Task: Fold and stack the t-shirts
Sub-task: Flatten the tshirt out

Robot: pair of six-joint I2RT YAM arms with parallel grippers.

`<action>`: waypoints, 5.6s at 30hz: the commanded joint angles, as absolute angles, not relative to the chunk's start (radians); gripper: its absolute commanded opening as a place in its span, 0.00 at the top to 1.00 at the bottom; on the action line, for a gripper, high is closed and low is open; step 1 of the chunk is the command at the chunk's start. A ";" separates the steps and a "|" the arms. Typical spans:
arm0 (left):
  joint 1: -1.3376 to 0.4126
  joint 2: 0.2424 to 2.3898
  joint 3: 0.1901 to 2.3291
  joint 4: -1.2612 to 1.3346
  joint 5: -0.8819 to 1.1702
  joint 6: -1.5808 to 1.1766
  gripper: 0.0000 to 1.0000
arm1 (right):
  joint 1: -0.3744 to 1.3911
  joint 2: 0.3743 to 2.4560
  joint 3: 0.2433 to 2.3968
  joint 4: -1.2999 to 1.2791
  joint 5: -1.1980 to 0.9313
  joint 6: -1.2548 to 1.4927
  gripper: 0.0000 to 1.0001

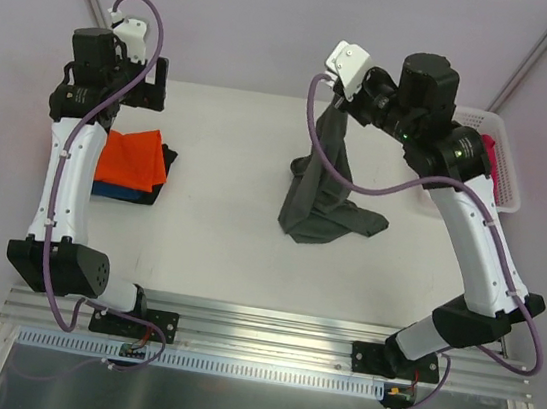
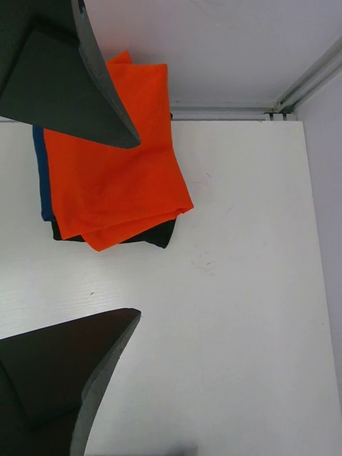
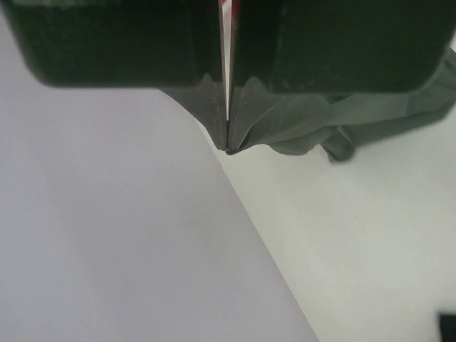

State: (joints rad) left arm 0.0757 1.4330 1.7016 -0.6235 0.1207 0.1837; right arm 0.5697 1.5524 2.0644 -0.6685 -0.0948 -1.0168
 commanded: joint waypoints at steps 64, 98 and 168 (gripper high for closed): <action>-0.929 2.316 2.161 -0.742 0.146 0.500 0.43 | 0.089 1.861 1.937 -0.715 0.291 -0.989 0.99; -0.555 1.727 1.781 -0.741 -0.042 0.655 1.00 | 0.040 1.713 1.991 -0.778 0.196 -0.899 0.99; -0.560 2.219 2.014 -0.769 0.075 0.410 1.00 | 0.160 1.896 2.080 -0.765 0.239 -0.911 0.99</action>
State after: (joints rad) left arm -0.5735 2.3211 2.0064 -0.7555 0.0978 0.4191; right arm 0.1623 1.9148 2.0228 -0.7826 0.2237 -0.9241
